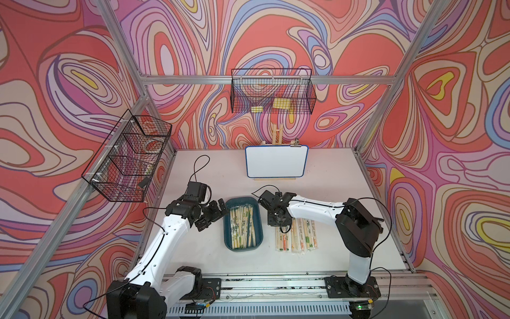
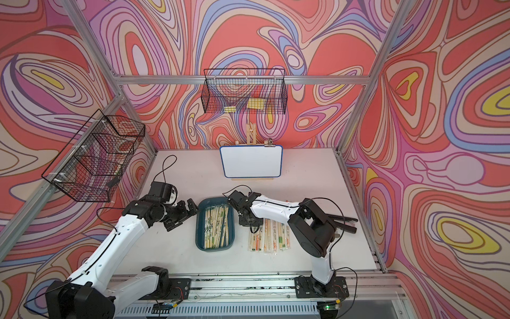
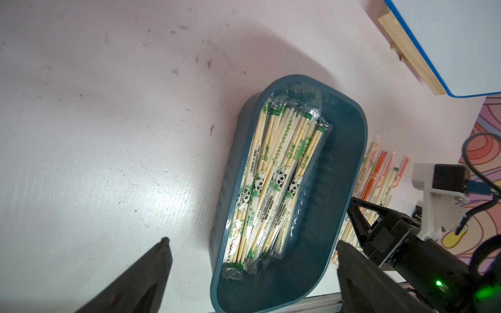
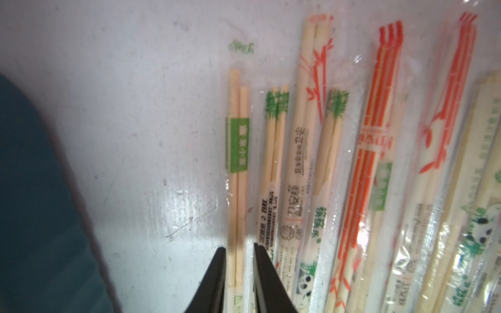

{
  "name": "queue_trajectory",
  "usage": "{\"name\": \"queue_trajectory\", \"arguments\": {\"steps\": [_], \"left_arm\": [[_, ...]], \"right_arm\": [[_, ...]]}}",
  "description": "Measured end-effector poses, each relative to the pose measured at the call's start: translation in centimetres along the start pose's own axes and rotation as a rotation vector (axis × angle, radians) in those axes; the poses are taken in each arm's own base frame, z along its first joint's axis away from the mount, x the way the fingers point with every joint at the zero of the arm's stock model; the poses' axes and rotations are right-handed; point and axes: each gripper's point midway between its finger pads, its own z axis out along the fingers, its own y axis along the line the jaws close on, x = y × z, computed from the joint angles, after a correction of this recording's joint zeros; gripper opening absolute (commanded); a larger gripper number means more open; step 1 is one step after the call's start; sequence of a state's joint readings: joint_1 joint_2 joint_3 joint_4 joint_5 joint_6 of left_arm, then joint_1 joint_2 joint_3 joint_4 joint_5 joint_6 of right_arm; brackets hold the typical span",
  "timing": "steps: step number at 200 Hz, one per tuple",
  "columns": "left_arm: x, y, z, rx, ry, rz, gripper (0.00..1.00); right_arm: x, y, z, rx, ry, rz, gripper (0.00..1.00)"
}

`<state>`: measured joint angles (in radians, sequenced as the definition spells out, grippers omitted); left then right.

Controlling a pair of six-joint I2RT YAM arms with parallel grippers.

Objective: Take the paired disposable chopsticks out of the storage box
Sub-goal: Place the paired disposable chopsticks at the center of the board, then pick up the paired disposable chopsticks from the storage box.

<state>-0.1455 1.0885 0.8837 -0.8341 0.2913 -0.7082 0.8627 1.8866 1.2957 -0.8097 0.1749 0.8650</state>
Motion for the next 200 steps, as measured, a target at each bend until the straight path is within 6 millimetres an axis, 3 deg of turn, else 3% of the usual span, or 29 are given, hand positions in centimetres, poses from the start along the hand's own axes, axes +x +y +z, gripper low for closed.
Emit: {"name": "queue_trajectory", "arguments": {"steps": [37, 78, 120, 158, 200], "left_arm": [[0.3, 0.5, 0.4, -0.016, 0.008, -0.004, 1.0], [0.3, 1.0, 0.5, -0.036, 0.0, -0.005, 1.0], [0.0, 1.4, 0.5, -0.059, -0.015, 0.001, 1.0], [-0.1, 1.8, 0.7, -0.078, -0.02, 0.009, 1.0], [-0.3, 2.1, 0.9, -0.102, -0.019, 0.023, 1.0]], "right_arm": [[-0.6, 0.1, -2.2, -0.036, -0.034, 0.011, 0.28], [-1.9, 1.0, -6.0, -0.137, -0.098, 0.036, 0.3], [-3.6, 3.7, -9.4, -0.283, -0.151, 0.052, 0.3], [-3.8, 6.5, -11.4, -0.379, -0.17, 0.036, 0.3], [-3.3, 10.1, -11.7, -0.434, -0.161, 0.003, 0.3]]}}
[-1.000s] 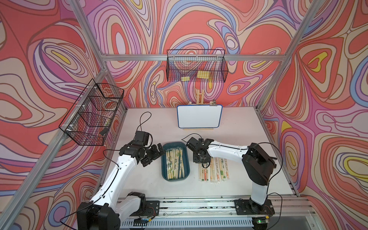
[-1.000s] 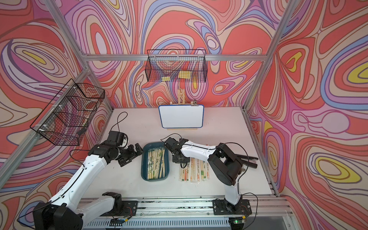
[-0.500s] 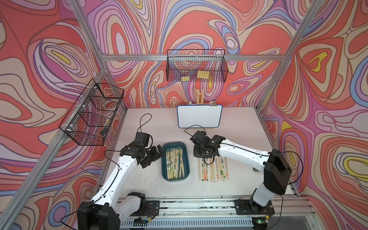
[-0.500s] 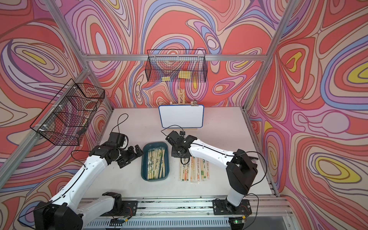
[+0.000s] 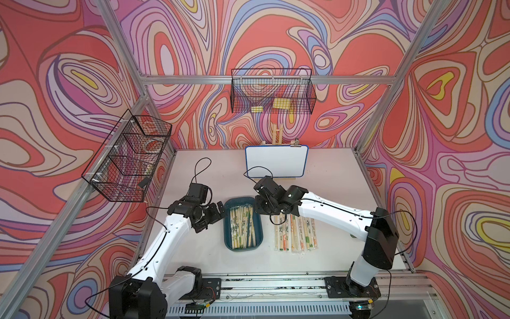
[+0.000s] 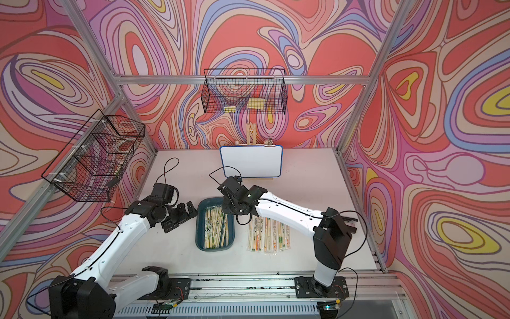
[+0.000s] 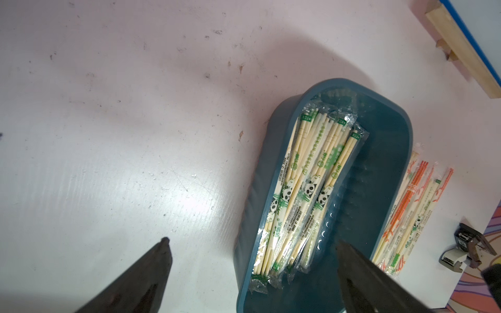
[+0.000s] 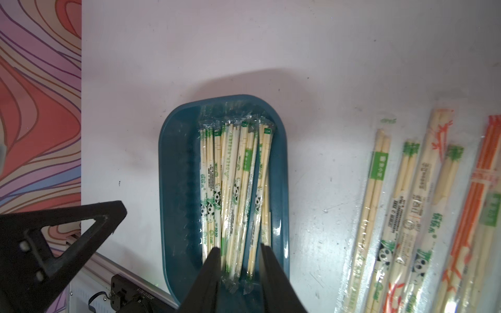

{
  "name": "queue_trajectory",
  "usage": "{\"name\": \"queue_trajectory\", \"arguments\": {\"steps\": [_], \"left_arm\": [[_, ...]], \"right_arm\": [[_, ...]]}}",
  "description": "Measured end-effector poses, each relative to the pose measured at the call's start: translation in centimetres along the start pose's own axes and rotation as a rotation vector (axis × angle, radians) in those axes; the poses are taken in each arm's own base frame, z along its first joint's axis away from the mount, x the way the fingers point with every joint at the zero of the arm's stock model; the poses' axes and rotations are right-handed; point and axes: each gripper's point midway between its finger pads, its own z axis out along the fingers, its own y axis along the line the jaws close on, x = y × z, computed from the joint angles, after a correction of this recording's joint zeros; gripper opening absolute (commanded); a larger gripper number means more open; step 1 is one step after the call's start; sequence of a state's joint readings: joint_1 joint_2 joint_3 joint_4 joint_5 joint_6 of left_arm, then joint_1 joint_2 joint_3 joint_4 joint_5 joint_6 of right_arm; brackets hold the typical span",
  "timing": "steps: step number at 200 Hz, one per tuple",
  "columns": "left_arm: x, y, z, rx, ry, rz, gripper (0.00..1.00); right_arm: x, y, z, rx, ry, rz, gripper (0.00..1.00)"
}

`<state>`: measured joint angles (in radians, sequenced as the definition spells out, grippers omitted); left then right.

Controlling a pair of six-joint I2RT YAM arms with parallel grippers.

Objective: Take the paired disposable chopsticks out of the storage box
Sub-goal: Pick up the paired disposable chopsticks from the storage box.

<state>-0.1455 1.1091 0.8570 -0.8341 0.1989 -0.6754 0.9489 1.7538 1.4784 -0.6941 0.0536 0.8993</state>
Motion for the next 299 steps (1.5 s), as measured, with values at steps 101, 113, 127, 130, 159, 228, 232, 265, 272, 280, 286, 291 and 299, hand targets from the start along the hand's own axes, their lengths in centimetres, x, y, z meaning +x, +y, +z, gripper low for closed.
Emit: {"name": "queue_trajectory", "arguments": {"steps": [101, 113, 127, 130, 159, 228, 232, 265, 272, 280, 286, 291, 299], "left_arm": [[-1.0, 0.9, -0.1, -0.034, -0.022, 0.011, 1.0], [-1.3, 1.1, -0.1, -0.037, -0.025, 0.004, 1.0], [-1.6, 1.3, -0.3, -0.038, -0.031, -0.004, 1.0], [-1.6, 1.3, -0.3, -0.038, -0.032, -0.005, 1.0], [-2.1, 1.6, -0.5, -0.035, -0.04, -0.021, 1.0], [-2.0, 1.5, -0.6, -0.017, -0.027, -0.026, 1.0], [-2.0, 1.4, -0.6, -0.015, -0.027, -0.026, 1.0], [-1.9, 1.3, -0.6, -0.009, -0.023, -0.027, 1.0], [-1.9, 1.3, -0.6, -0.008, -0.022, -0.027, 1.0], [-1.9, 1.3, -0.6, -0.008, -0.022, -0.027, 1.0], [-1.9, 1.3, -0.6, -0.007, -0.022, -0.027, 1.0], [-1.9, 1.3, -0.6, -0.006, -0.021, -0.027, 1.0], [-1.9, 1.3, -0.6, -0.005, -0.02, -0.027, 1.0]], "right_arm": [[1.9, 2.2, 5.6, 0.033, 0.08, -0.037, 0.29], [2.0, 2.2, 6.0, 0.041, 0.086, -0.039, 0.29], [2.2, 2.0, 6.5, 0.052, 0.094, -0.04, 0.28], [2.3, 2.0, 6.5, 0.055, 0.096, -0.041, 0.28], [2.8, 1.4, 7.7, 0.081, 0.117, -0.042, 0.25], [4.3, 0.1, 10.6, 0.135, 0.171, -0.043, 0.22], [4.4, 0.0, 10.7, 0.137, 0.173, -0.042, 0.22], [4.5, 0.1, 11.2, 0.136, 0.182, -0.04, 0.21], [4.6, 0.1, 11.3, 0.137, 0.184, -0.04, 0.21], [4.7, 0.0, 11.5, 0.138, 0.188, -0.039, 0.2], [4.8, 0.0, 11.6, 0.14, 0.19, -0.039, 0.21], [4.8, 0.0, 11.7, 0.141, 0.193, -0.039, 0.2], [4.9, 0.0, 11.9, 0.142, 0.196, -0.039, 0.2]]}}
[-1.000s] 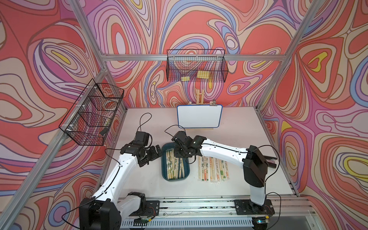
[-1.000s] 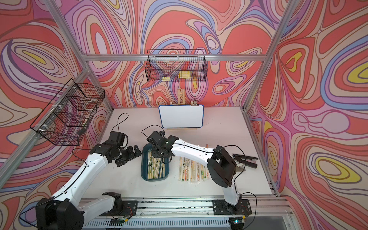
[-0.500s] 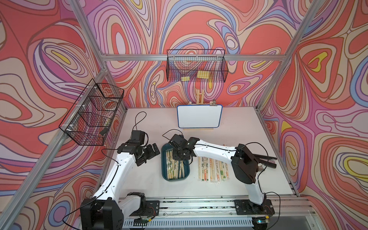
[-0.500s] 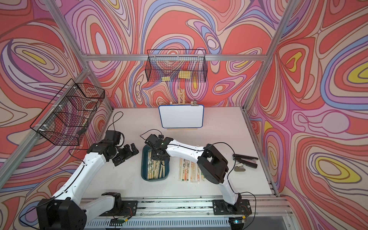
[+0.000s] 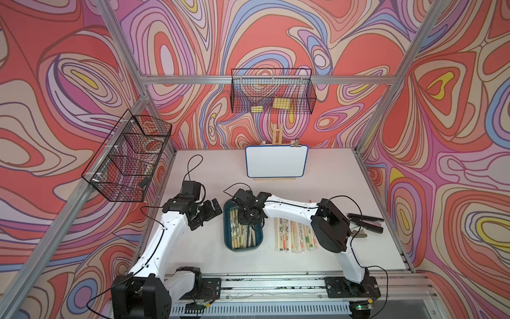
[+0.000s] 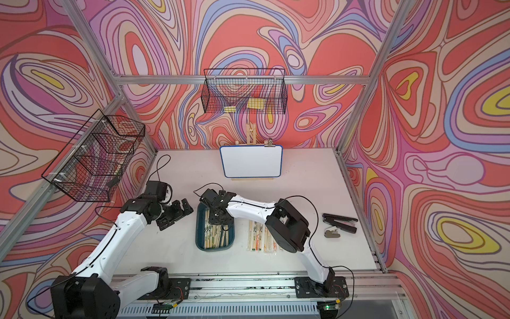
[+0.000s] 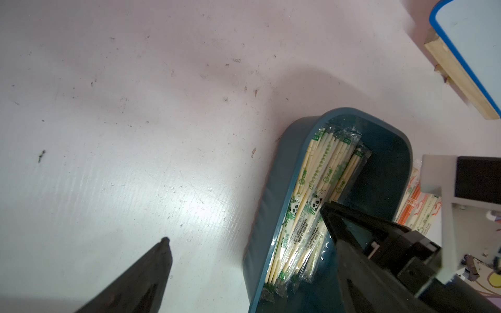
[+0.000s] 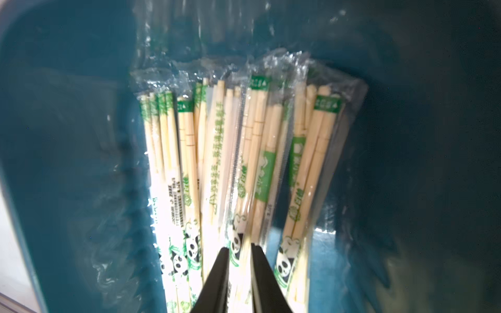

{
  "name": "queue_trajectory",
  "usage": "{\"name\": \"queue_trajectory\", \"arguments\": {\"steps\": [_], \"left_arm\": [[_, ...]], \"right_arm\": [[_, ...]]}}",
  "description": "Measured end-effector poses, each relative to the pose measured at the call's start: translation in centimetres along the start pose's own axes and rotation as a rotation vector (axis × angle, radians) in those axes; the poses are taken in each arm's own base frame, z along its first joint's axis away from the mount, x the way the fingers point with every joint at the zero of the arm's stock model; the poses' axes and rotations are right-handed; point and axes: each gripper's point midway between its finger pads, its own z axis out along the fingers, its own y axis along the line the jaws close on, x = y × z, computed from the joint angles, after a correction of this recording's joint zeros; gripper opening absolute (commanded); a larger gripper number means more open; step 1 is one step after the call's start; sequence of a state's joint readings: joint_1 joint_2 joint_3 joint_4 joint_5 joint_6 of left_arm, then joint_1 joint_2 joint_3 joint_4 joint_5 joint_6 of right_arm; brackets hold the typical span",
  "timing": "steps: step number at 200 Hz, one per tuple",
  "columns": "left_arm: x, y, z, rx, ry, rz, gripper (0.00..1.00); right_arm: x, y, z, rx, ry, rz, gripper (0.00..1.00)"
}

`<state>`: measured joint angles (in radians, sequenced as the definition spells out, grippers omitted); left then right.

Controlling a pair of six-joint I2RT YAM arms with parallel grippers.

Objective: Take the paired disposable chopsticks out of the storage box
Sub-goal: Pick up the paired disposable chopsticks from the storage box.

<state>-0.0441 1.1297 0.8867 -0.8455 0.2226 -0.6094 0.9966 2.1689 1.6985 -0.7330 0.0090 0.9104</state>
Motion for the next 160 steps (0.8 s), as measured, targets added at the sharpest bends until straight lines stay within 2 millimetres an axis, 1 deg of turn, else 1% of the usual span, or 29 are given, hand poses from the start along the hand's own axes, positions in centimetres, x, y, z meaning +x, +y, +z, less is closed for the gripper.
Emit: {"name": "queue_trajectory", "arguments": {"steps": [60, 92, 108, 139, 151, 160], "left_arm": [[0.1, -0.1, 0.0, 0.006, 0.004, 0.0, 1.0], [0.1, -0.1, 0.2, 0.005, 0.011, -0.001, 1.0], [0.1, -0.1, 0.2, 0.005, 0.012, -0.001, 1.0], [0.1, -0.1, 0.2, 0.004, 0.013, -0.002, 1.0], [0.1, -0.1, 0.2, 0.004, 0.013, -0.002, 1.0], [0.1, -0.1, 0.2, 0.004, 0.013, -0.002, 1.0]], "right_arm": [[0.3, -0.1, 0.8, 0.006, 0.018, 0.0, 0.19], [0.2, 0.3, 1.0, -0.003, 0.019, 0.0, 0.19], [0.1, 0.4, 1.0, -0.005, 0.02, 0.001, 0.16], [0.1, 0.6, 1.3, -0.01, 0.025, 0.001, 0.08], [0.2, 0.6, 1.4, -0.011, 0.026, 0.0, 0.07], [0.2, 0.6, 1.3, -0.011, 0.027, 0.0, 0.05]]}}
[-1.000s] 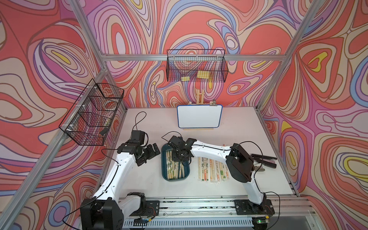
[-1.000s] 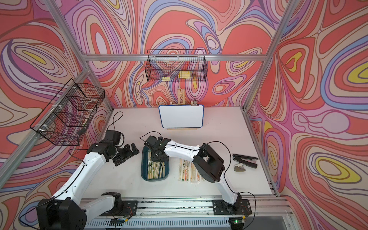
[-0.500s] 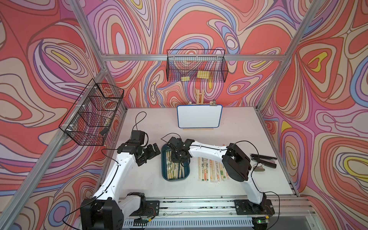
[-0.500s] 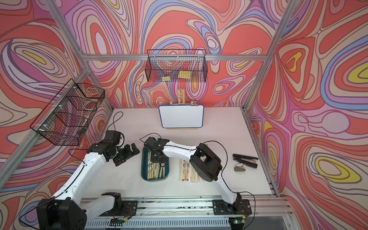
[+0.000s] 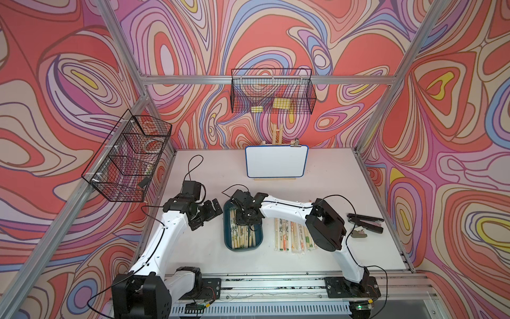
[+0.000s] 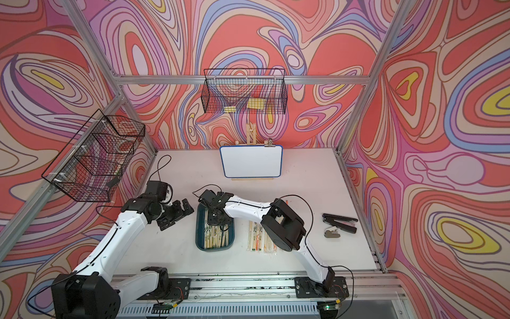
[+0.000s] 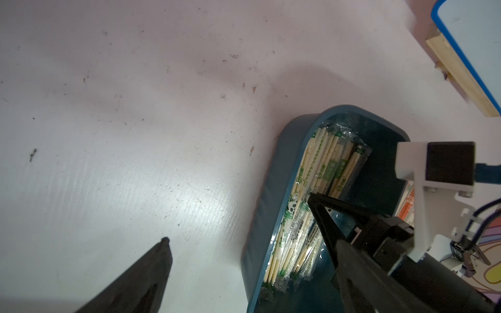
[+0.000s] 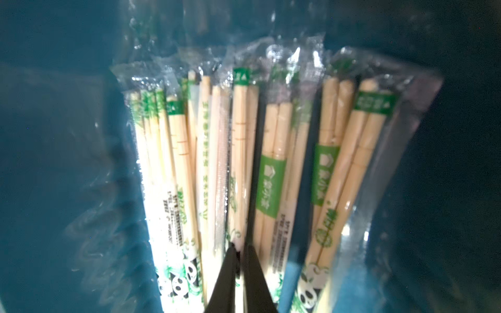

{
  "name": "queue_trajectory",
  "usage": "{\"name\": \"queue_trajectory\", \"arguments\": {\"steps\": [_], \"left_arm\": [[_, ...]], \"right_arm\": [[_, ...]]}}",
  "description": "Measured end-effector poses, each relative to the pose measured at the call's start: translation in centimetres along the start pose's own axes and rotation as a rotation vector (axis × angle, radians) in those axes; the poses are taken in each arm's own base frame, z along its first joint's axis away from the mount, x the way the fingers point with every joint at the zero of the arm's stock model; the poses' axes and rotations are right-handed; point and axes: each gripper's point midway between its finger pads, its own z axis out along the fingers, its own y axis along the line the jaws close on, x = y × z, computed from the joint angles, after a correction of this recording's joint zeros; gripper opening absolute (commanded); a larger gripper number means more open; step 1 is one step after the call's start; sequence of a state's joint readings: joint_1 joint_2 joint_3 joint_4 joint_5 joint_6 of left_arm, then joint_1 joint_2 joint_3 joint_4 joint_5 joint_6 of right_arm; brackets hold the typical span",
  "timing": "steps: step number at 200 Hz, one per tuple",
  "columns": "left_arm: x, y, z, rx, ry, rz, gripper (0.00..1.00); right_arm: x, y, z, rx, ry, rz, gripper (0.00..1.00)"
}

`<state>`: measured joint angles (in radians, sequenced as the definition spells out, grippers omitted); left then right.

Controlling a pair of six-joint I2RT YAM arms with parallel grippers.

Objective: Take the paired disposable chopsticks out of the storage box
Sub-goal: Pick up the paired disposable chopsticks from the storage box.

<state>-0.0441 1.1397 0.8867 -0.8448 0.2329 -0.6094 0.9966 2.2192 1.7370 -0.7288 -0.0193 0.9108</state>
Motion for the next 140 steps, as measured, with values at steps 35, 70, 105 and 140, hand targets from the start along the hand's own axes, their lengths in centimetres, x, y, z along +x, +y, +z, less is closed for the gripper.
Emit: {"name": "queue_trajectory", "arguments": {"steps": [35, 70, 105, 140], "left_arm": [[0.0, 0.0, 0.0, 0.0, 0.0, 0.0, 1.0], [0.0, 0.0, 0.0, 0.002, 0.0, -0.005, 1.0], [0.0, 0.0, 0.0, 0.005, 0.002, -0.005, 1.0], [0.0, 0.0, 0.0, 0.005, 0.003, -0.005, 1.0]], "right_arm": [[0.0, 0.0, 0.0, -0.002, -0.001, 0.0, 0.0], [-0.2, 0.3, -1.1, -0.021, -0.015, 0.001, 0.0], [-1.0, 1.4, -3.3, -0.071, -0.054, 0.002, 0.0], [-1.2, 1.6, -3.7, -0.08, -0.061, 0.003, 0.0]]}}
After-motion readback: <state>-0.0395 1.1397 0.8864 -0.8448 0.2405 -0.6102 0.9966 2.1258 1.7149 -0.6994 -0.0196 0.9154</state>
